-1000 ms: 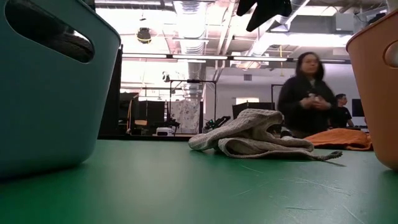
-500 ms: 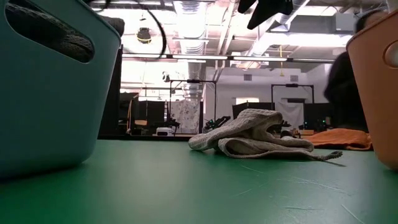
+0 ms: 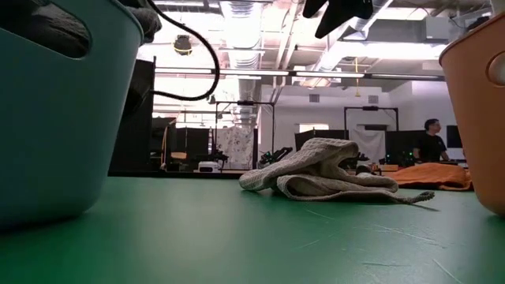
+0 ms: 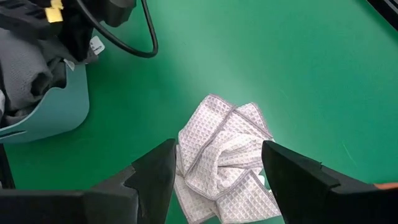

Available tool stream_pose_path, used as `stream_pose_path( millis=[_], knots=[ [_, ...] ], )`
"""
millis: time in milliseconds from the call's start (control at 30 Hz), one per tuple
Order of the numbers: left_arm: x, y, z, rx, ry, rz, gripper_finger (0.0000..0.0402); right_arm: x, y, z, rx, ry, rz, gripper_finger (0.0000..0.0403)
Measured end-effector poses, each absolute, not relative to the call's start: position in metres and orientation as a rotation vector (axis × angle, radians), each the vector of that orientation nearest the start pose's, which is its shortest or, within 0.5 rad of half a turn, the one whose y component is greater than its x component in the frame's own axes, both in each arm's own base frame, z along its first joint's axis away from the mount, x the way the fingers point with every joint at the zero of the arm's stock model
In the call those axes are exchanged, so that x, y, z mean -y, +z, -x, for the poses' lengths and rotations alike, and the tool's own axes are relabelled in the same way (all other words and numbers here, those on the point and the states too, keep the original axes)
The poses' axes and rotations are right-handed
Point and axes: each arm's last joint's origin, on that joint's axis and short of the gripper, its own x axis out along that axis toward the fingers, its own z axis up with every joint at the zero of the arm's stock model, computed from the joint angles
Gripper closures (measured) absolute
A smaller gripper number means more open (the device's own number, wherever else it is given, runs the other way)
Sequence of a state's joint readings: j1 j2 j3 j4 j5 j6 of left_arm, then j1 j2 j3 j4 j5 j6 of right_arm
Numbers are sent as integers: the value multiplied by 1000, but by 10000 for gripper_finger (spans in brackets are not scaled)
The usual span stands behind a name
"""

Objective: Sort towels by color in basket
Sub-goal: Put the gray towel into the green bin

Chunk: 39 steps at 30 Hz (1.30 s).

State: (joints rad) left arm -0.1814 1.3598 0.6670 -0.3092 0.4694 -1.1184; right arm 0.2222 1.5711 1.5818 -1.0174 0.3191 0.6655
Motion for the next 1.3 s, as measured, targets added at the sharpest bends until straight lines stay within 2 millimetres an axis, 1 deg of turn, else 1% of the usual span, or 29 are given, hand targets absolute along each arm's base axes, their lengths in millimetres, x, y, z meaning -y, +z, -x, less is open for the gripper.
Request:
stream_pose_path(
  millis=[67,200,300,400,533,667,767,833,967,1100,1200,1300],
  knots=[
    [58,178,-237,-1223,-10,1115,393,-61,350,-310,-890,-401,-343,138],
    [58,197,-238,-1163,-91,1092,400,-61,349,-309,-893,-402,-341,138],
    [58,220,-235,-1076,-179,1064,401,-61,349,-309,-897,-403,-339,138],
    [59,242,-229,-1011,-281,1035,401,-60,349,-309,-898,-402,-336,138],
    [68,268,-217,-933,-408,977,401,-60,349,-309,-898,-401,-332,138],
    [82,277,-206,-922,-480,924,401,-60,349,-309,-897,-403,-331,138],
    [97,274,-202,-963,-497,905,401,-60,349,-309,-894,-407,-328,138],
    [108,266,-201,-1006,-462,874,401,-60,349,-309,-888,-419,-323,138],
    [125,236,-205,-1126,-250,815,401,-58,349,-309,-885,-429,-328,138],
    [140,210,-212,-1159,-80,771,401,-57,349,-310,-883,-434,-337,138],
    [146,191,-218,-1173,70,756,401,-56,349,-310,-883,-436,-338,138],
    [145,171,-220,-1215,218,720,401,-55,349,-310,-882,-440,-340,138]
  ],
)
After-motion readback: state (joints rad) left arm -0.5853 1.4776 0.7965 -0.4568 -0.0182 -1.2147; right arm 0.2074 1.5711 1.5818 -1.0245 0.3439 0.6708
